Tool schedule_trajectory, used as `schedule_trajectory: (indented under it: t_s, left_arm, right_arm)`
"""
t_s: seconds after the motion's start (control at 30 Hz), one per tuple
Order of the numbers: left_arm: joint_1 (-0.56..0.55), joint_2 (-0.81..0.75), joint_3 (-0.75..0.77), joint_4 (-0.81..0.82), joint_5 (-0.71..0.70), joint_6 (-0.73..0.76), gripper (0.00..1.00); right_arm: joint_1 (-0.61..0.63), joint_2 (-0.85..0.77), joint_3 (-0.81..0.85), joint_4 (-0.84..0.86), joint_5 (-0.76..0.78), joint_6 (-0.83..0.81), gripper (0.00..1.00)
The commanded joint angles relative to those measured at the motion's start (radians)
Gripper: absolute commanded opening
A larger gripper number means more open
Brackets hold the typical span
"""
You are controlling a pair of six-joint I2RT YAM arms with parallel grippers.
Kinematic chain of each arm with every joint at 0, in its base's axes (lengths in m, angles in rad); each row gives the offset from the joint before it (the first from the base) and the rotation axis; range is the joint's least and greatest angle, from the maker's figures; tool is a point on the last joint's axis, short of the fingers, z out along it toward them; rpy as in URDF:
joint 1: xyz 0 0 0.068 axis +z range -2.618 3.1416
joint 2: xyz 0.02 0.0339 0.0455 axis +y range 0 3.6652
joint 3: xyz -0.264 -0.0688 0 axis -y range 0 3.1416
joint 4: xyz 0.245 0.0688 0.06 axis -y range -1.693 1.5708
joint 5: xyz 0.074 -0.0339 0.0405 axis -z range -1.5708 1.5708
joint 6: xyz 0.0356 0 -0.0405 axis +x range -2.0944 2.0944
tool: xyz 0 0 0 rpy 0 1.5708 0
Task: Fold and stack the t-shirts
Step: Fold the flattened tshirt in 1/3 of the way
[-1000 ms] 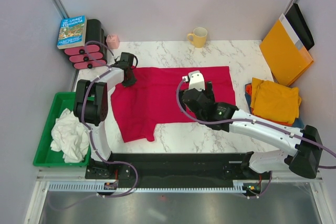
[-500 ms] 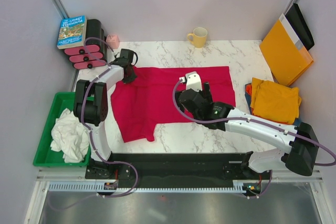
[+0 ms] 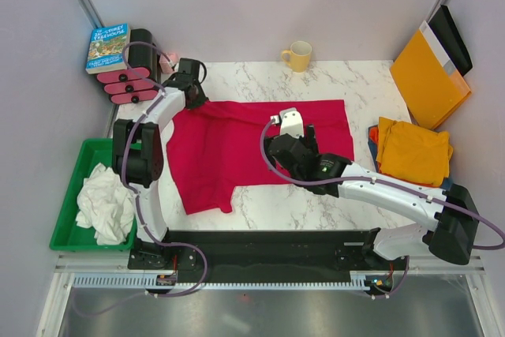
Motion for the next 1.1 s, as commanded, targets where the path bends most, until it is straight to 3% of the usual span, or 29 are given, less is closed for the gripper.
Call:
schedule_trajectory:
  t_s: [0.0, 0.17, 0.27, 0.3, 0.5, 0.73, 0.97, 1.07]
  left_arm:
    - [-0.010, 0.073, 0.094, 0.010, 0.061, 0.045, 0.03]
    - [-0.018, 0.127, 0.142, 0.012, 0.145, 0.055, 0.13]
    - [-0.026, 0.133, 0.147, 0.018, 0.135, 0.052, 0.28]
    - [-0.026, 0.130, 0.144, 0.024, 0.132, 0.049, 0.37]
    - [-0.026, 0.065, 0.101, 0.067, 0.098, 0.029, 0.50]
    - [-0.024, -0.073, -0.076, 0.120, 0.017, -0.009, 0.54]
    - [-0.021, -0.091, -0.189, 0.140, 0.041, -0.046, 0.54]
    - [-0.021, -0.058, -0.183, 0.139, 0.067, -0.041, 0.49]
  right_arm:
    - [0.006, -0.003, -0.013, 0.013, -0.012, 0.026, 0.98]
    - [0.004, -0.006, -0.016, 0.005, -0.004, 0.019, 0.98]
    - [0.006, -0.002, -0.016, 0.007, -0.013, 0.019, 0.98]
    - [0.004, 0.001, -0.016, 0.005, -0.018, 0.020, 0.98]
    - [0.006, 0.024, -0.012, 0.007, -0.052, 0.028, 0.98]
    - [0.004, 0.049, -0.005, 0.039, -0.058, 0.010, 0.98]
    - [0.006, 0.063, 0.001, 0.054, -0.078, 0.014, 0.98]
    - [0.004, 0.057, -0.007, 0.054, -0.072, 0.014, 0.98]
